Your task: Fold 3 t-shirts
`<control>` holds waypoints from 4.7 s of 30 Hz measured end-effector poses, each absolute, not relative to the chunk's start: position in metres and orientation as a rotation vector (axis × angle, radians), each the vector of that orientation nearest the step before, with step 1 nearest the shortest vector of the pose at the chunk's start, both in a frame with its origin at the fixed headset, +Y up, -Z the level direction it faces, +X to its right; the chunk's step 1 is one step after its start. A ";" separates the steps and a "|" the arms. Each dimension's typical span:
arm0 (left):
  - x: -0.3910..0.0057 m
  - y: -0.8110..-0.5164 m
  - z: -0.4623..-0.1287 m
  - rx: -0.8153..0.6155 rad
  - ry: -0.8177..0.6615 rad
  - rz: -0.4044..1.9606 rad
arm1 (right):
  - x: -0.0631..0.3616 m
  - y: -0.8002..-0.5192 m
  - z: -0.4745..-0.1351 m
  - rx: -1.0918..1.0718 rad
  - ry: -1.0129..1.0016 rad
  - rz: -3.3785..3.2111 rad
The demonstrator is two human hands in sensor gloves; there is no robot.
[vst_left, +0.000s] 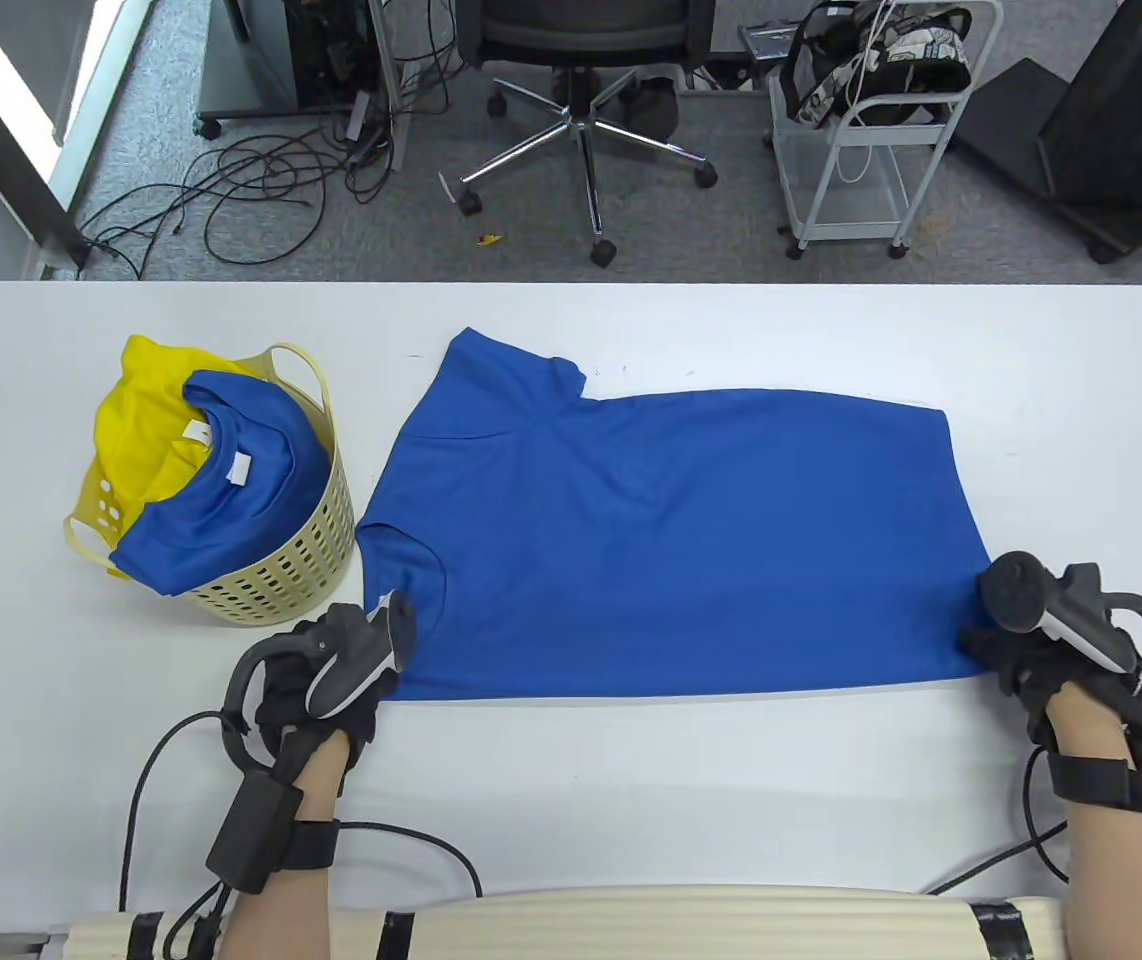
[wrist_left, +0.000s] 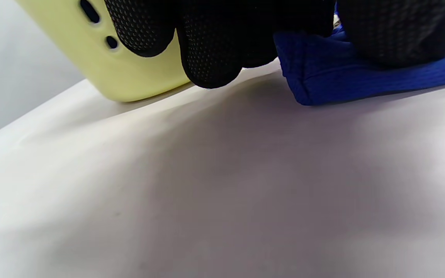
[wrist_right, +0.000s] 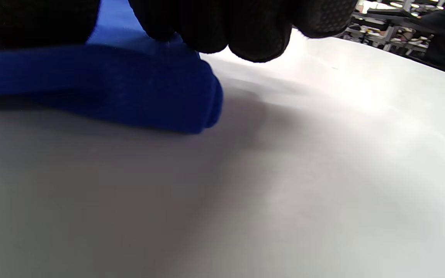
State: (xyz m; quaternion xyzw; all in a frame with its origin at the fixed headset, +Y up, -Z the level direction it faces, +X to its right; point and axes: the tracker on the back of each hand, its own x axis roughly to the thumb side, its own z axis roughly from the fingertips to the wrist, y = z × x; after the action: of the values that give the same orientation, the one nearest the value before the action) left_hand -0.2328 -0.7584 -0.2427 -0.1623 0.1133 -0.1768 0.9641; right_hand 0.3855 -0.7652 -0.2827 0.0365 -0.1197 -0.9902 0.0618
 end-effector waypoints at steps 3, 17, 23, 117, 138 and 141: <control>-0.238 -0.758 -0.242 -0.331 0.251 -0.351 | 0.375 -0.766 -0.282 0.051 -0.353 -2.994; -0.163 -0.718 -0.231 -0.028 -0.050 -0.101 | 0.365 -0.740 -0.272 -0.030 -0.110 -3.149; -0.075 -0.710 -0.245 -0.146 -0.159 -0.006 | 0.362 -0.738 -0.268 -0.070 -0.101 -3.166; 0.062 -0.630 -0.289 0.261 -0.272 -0.281 | 0.219 -0.733 -0.272 -0.523 -0.153 -3.544; 0.122 -0.569 -0.296 0.317 -0.201 -0.213 | 0.202 -0.716 -0.251 -0.243 0.304 -3.662; 0.114 -0.562 -0.295 0.336 -0.178 -0.218 | 0.202 -0.720 -0.252 -0.165 0.301 -3.642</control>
State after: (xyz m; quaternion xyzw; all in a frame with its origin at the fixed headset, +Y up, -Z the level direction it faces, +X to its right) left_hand 0.1135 -0.5622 -0.2952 0.1665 -0.0883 -0.1083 0.9761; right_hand 0.2021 -0.7198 -0.2522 -0.0436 0.0795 -0.9626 -0.2555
